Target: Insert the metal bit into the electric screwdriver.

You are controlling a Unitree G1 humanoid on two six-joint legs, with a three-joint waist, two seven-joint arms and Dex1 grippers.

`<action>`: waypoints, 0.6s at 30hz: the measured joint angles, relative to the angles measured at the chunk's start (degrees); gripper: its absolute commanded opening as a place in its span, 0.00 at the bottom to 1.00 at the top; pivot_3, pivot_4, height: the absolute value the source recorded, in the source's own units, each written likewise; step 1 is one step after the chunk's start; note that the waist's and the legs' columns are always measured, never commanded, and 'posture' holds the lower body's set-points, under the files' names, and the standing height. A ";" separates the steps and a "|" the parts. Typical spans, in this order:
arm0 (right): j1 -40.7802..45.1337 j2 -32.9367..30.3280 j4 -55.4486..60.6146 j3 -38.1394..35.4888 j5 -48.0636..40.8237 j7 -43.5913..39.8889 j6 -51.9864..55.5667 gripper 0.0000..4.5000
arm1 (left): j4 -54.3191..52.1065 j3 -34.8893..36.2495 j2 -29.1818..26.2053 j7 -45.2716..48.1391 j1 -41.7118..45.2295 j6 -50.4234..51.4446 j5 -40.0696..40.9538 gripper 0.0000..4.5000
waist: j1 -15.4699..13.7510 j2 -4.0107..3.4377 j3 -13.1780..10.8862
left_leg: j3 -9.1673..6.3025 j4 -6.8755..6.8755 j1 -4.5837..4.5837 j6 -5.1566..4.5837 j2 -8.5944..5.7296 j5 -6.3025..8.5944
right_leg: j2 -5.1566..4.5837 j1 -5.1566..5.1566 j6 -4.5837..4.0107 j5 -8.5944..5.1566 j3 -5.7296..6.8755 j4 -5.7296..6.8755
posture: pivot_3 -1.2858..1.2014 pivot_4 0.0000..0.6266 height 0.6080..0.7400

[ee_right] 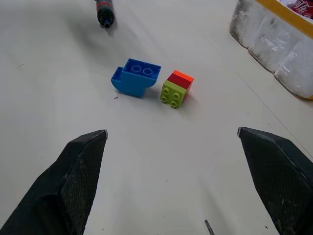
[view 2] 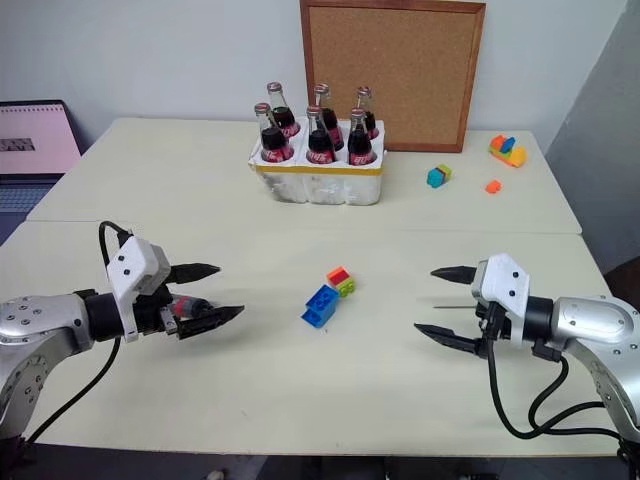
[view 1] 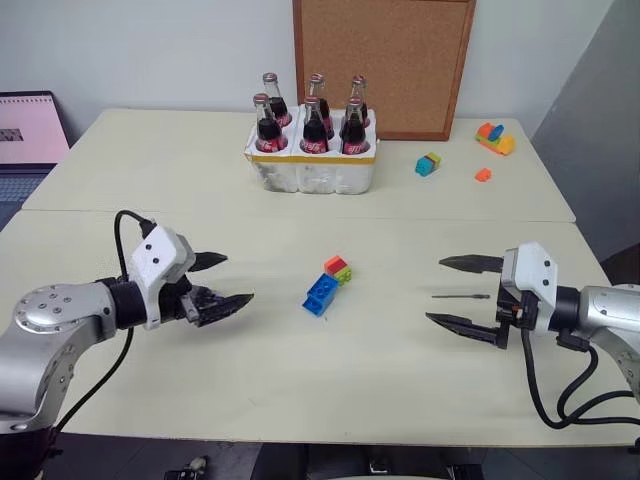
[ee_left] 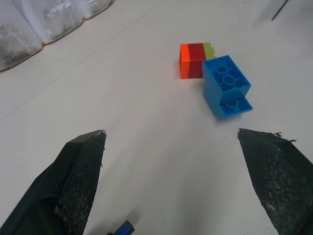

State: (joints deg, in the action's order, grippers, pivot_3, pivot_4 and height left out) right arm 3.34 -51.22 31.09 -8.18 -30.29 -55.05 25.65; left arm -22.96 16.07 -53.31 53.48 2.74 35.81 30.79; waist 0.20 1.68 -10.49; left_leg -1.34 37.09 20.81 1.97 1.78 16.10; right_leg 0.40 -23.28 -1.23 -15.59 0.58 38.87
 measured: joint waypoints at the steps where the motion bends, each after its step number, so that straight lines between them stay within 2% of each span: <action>1: -0.01 0.00 0.00 0.00 0.00 0.00 0.00 1.00 | 0.00 -0.03 0.00 0.02 0.00 0.00 0.11 1.00 | 0.00 0.00 0.00 | 0.00 0.00 0.00 0.00 0.00 0.00 | 0.00 0.00 0.00 0.00 0.00 0.00 | 0.52 0.24 1.00; 18: -0.24 0.39 0.11 0.50 1.02 0.27 -0.05 1.00 | 0.16 -1.14 1.99 0.72 1.65 -4.12 0.32 1.00 | -0.02 0.00 0.00 | 0.01 0.01 0.00 0.00 -0.02 0.00 | 0.00 0.00 0.00 0.00 0.00 0.00 | 0.52 0.24 1.00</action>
State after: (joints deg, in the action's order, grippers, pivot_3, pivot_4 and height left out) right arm 3.10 -50.83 31.21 -7.68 -29.27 -54.79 25.60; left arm -22.80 14.93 -51.33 54.20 4.39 31.69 31.12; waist 0.19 1.68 -10.49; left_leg -1.33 37.10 20.80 1.97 1.77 16.10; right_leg 0.40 -23.28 -1.23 -15.59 0.58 38.88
